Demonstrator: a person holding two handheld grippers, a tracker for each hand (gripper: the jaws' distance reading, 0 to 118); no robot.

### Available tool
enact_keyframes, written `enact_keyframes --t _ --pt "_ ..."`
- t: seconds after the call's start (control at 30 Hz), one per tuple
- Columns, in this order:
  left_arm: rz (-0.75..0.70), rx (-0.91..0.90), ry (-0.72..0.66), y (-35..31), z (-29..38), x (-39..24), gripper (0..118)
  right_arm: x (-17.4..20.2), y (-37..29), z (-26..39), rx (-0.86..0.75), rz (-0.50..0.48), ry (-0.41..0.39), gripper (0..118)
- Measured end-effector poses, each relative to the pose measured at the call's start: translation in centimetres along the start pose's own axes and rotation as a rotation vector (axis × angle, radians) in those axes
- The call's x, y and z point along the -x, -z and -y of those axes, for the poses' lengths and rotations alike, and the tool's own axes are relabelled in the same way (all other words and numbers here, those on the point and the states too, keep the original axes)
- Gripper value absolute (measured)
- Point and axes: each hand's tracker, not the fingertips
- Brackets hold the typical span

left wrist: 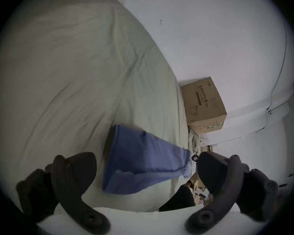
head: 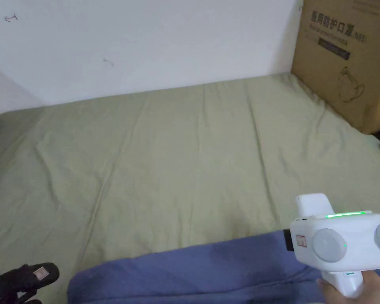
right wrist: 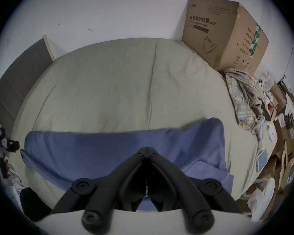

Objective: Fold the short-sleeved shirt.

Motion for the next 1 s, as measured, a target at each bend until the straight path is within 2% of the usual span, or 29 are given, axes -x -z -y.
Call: enact_keyframes --t 0.17,0.23,0.3,0.33,0.37,0.4,0.43,0.47,0.5,0.53,0.57,0.7,0.87,0.93,1.0 --pt "0.103 0.107 -0.106 5.3 0.3 3.6 118 -0.1 0.5 0.4 0.032 -0.025 -0.014 1" --pt "0.230 0.179 -0.166 7.6 2.2 4.8 118 -0.6 0.8 0.4 0.047 -0.036 -0.004 1" --pt "0.353 0.158 -0.127 9.0 2.2 4.0 118 -1.0 1.0 0.4 0.058 -0.040 -0.002 1" --pt "0.381 0.161 -0.157 9.4 1.8 5.2 118 -1.1 1.0 0.4 0.062 -0.035 -0.005 1" --pt "0.389 0.160 -0.186 10.1 1.7 5.5 111 -1.3 1.2 0.3 0.064 -0.030 -0.009 1" --pt "0.384 0.152 -0.192 10.4 1.5 5.8 92 -1.4 1.2 0.3 0.065 -0.029 -0.014 1" --pt "0.361 0.138 -0.187 10.4 1.3 6.1 37 -1.5 1.3 0.2 0.067 -0.031 -0.017 1" --pt "0.288 0.127 -0.182 11.0 0.8 5.9 9 -1.7 1.3 0.1 0.071 -0.034 -0.017 1" --pt "0.080 0.144 -0.145 11.5 0.8 6.4 8 -1.8 1.4 0.0 0.075 -0.041 -0.011 1" --pt "-0.051 0.163 -0.102 11.9 1.1 6.9 9 -2.0 1.4 -0.1 0.077 -0.050 0.000 1" --pt "0.174 0.123 -0.152 11.4 1.2 6.0 8 -2.2 1.3 -0.2 0.077 -0.054 0.006 1" --pt "0.020 0.107 -0.046 10.4 2.1 2.5 8 -2.5 1.2 -0.7 0.068 -0.050 0.001 1" --pt "-0.271 0.029 0.254 6.2 1.6 -2.6 8 -2.5 0.4 -1.1 0.048 -0.071 0.000 1" --pt "-0.492 -0.020 0.421 4.3 2.1 -5.1 8 -2.3 0.2 -1.1 0.041 -0.081 -0.008 1" --pt "-0.675 -0.053 0.524 3.5 2.7 -6.1 8 -2.1 -0.1 -0.9 0.038 -0.090 -0.022 1"
